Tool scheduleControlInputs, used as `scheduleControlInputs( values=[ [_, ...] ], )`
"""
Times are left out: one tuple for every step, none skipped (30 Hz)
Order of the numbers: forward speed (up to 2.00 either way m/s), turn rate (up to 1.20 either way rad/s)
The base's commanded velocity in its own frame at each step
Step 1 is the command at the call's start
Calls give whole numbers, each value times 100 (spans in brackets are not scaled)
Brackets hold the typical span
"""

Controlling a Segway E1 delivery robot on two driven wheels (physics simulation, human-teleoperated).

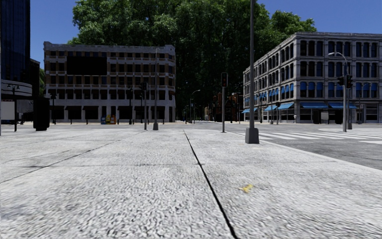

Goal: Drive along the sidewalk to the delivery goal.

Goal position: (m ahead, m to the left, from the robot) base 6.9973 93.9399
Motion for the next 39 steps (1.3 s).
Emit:
scheduleControlInputs(
  values=[
    [200,0],
    [200,0],
    [200,0],
    [200,0],
    [200,0],
    [200,0],
    [200,0],
    [200,0],
    [200,0],
    [200,0],
    [200,0],
    [200,0],
    [200,0],
    [200,0],
    [200,0],
    [200,0],
    [200,0],
    [200,0],
    [200,0],
    [200,0],
    [200,0],
    [200,0],
    [200,0],
    [200,0],
    [200,0],
    [200,0],
    [200,0],
    [200,0],
    [200,17],
    [200,30],
    [200,41],
    [200,48],
    [200,51],
    [200,52],
    [200,53],
    [200,53],
    [200,53],
    [200,53],
    [200,53]
  ],
)
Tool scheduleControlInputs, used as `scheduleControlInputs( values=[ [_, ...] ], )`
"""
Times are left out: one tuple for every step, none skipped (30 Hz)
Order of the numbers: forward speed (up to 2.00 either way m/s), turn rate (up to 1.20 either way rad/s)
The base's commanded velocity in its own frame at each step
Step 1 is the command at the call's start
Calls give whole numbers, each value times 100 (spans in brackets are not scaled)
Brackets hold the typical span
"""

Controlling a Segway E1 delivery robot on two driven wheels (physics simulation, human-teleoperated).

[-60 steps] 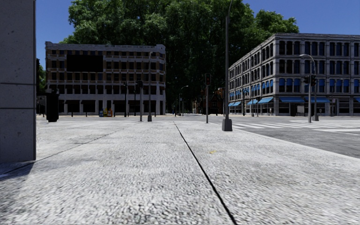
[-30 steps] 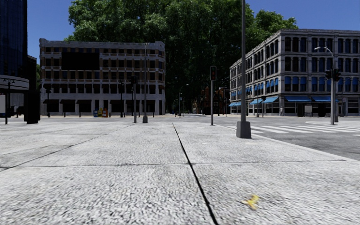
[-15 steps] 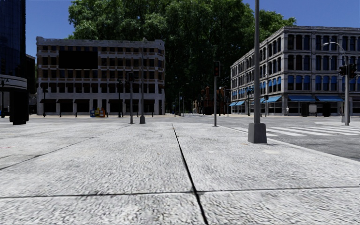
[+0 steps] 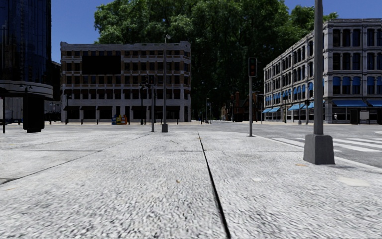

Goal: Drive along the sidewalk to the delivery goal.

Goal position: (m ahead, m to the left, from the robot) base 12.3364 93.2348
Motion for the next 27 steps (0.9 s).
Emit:
scheduleControlInputs(
  values=[
    [200,53],
    [200,53],
    [200,53],
    [200,53],
    [200,53],
    [200,53],
    [200,53],
    [200,53],
    [200,53],
    [200,53],
    [200,53],
    [200,53],
    [200,52],
    [200,49],
    [200,40],
    [200,23],
    [200,23],
    [200,6],
    [200,0],
    [200,0],
    [200,0],
    [200,0],
    [200,0],
    [200,0],
    [200,0],
    [200,0],
    [200,0]
  ],
)
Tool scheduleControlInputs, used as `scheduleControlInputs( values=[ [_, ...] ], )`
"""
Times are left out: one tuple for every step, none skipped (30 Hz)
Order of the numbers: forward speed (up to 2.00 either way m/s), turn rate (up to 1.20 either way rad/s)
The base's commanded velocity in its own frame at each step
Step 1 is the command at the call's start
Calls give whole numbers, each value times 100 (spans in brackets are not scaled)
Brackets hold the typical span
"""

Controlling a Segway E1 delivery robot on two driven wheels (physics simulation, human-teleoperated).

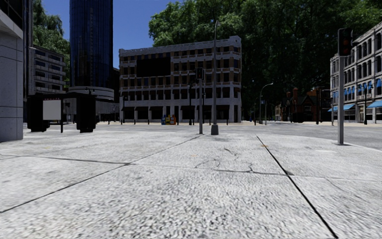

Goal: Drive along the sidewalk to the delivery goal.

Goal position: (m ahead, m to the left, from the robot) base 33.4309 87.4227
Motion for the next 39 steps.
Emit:
scheduleControlInputs(
  values=[
    [200,0],
    [200,0],
    [200,0],
    [200,0],
    [200,0],
    [200,2],
    [200,25],
    [200,53],
    [200,69],
    [200,69],
    [200,73],
    [200,74],
    [200,74],
    [200,74],
    [200,74],
    [200,74],
    [200,65],
    [200,47],
    [200,47],
    [200,33],
    [200,16],
    [200,4],
    [200,0],
    [200,0],
    [200,0],
    [200,0],
    [200,0],
    [200,0],
    [200,0],
    [200,0],
    [200,0],
    [200,0],
    [200,0],
    [200,0],
    [200,0],
    [200,0],
    [200,0],
    [200,0],
    [200,0]
  ],
)
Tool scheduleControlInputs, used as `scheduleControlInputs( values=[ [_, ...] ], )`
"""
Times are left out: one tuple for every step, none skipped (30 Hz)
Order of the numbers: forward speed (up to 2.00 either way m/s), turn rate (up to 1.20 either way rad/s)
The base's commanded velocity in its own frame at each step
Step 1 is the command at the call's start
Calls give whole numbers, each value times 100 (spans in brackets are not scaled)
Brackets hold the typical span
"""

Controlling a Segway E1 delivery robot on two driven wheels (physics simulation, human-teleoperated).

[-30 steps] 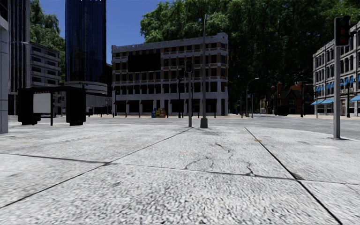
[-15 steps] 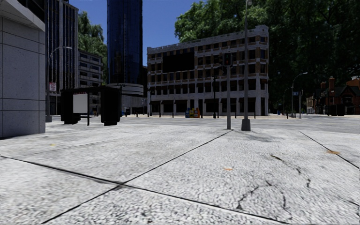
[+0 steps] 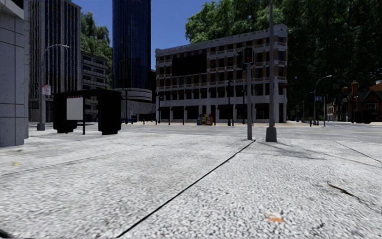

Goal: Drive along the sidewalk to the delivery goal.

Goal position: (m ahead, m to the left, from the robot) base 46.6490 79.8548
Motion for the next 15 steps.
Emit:
scheduleControlInputs(
  values=[
    [200,0],
    [200,0],
    [200,0],
    [200,0],
    [200,0],
    [200,0],
    [200,0],
    [200,0],
    [200,0],
    [200,0],
    [200,0],
    [200,0],
    [200,0],
    [200,0],
    [200,0]
  ],
)
